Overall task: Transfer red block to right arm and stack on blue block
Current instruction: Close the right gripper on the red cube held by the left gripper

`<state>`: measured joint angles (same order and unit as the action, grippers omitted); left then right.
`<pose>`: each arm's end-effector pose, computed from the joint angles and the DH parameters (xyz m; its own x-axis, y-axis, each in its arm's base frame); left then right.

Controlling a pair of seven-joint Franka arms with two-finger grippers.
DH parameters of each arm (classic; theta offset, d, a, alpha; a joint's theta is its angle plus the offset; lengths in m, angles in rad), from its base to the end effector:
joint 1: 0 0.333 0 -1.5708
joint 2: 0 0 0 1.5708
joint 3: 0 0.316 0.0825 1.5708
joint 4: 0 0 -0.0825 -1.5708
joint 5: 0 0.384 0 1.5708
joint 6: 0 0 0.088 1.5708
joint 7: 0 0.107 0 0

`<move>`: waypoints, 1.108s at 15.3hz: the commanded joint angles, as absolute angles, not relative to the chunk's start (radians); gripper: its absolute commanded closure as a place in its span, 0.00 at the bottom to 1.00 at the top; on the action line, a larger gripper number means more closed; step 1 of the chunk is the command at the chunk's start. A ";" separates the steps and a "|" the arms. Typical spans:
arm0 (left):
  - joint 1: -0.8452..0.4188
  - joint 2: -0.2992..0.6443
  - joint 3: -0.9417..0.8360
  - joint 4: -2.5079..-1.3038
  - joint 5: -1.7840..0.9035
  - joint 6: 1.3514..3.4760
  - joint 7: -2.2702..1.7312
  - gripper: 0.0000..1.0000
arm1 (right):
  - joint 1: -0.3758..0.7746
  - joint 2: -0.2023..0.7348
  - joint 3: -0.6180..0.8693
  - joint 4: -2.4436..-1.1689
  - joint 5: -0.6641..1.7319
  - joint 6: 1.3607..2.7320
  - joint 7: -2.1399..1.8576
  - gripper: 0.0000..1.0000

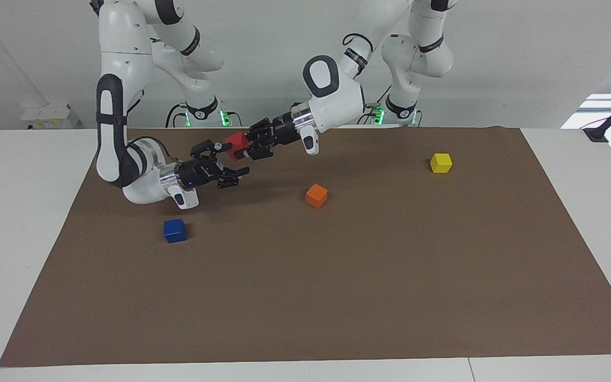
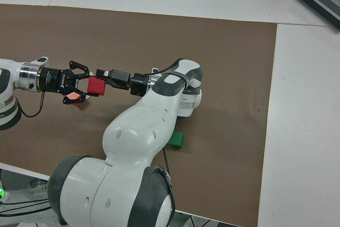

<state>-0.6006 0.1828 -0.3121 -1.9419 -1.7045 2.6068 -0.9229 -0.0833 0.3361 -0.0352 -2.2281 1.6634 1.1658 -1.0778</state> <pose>0.4039 -0.4746 0.4266 0.1695 0.3642 -0.9158 0.9837 -0.0061 0.1797 0.5043 0.0739 0.3002 0.9924 -0.0098 0.1227 0.1177 0.3675 -0.9225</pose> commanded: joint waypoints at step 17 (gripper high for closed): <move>-0.607 0.209 -0.299 -1.901 -1.749 2.638 -0.913 1.00 | -0.091 0.322 -0.032 -2.258 1.675 1.157 -1.114 0.00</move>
<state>-0.5989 0.1953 -0.3049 -1.9220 -1.7207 2.6181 -0.9230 -0.0854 0.3360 -0.0368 -2.2287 1.6645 1.1645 -1.0850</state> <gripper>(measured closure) 0.458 0.000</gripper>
